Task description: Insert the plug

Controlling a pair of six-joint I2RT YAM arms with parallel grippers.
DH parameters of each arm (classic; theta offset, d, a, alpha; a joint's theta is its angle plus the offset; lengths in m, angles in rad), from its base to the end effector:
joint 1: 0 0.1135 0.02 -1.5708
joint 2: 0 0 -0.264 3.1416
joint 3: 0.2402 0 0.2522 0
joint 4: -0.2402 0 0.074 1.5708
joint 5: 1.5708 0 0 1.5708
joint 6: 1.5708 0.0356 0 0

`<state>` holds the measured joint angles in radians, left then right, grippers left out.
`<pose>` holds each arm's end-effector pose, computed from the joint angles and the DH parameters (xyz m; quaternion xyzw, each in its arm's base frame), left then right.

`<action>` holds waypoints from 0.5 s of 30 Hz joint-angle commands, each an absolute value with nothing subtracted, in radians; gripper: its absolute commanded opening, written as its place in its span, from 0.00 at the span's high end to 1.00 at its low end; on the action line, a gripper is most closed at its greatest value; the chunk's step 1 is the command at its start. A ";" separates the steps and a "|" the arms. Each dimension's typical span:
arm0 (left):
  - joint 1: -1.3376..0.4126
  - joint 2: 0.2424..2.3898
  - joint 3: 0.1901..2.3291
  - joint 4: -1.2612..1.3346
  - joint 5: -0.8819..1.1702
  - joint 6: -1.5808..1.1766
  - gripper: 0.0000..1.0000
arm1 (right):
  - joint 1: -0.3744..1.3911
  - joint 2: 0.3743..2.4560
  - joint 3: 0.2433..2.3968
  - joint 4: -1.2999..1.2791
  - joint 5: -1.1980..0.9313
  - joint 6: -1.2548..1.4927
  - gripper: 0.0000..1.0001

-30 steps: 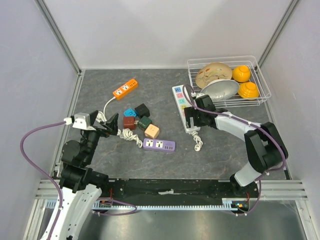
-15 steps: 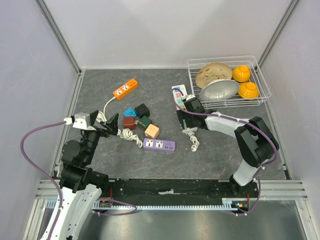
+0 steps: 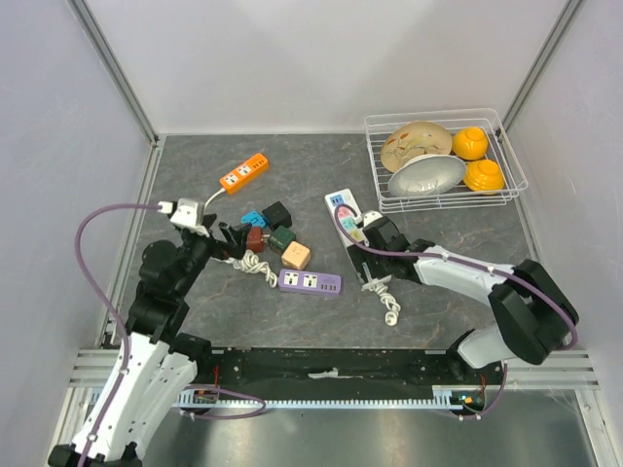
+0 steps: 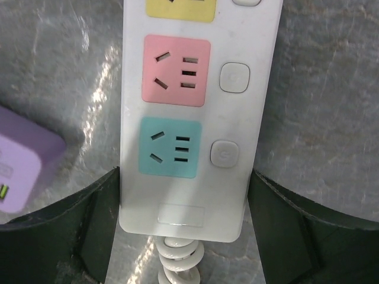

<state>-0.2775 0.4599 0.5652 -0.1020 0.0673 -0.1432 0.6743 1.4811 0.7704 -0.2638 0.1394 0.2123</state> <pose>0.1246 -0.0380 0.3165 0.0711 0.7023 -0.1710 0.6873 0.2238 0.1725 0.1717 -0.1984 0.9329 0.0656 0.2933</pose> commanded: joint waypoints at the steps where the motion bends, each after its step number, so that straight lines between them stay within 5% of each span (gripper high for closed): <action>1: -0.281 0.625 0.676 -0.188 0.210 -0.192 0.03 | 0.673 1.382 0.720 -0.261 0.121 0.210 0.27; 4: -0.288 0.777 0.751 -0.239 0.274 -0.209 0.03 | 0.675 1.355 0.701 -0.238 0.098 0.222 0.03; 15: -0.577 1.219 0.922 -0.409 0.003 -0.230 0.03 | 0.675 1.204 0.667 -0.163 0.054 0.247 0.02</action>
<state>-0.5117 1.0992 0.8425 -0.3260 0.1188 -0.1799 0.6731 1.2873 0.6777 -0.2329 0.0715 0.2306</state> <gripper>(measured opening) 0.970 0.983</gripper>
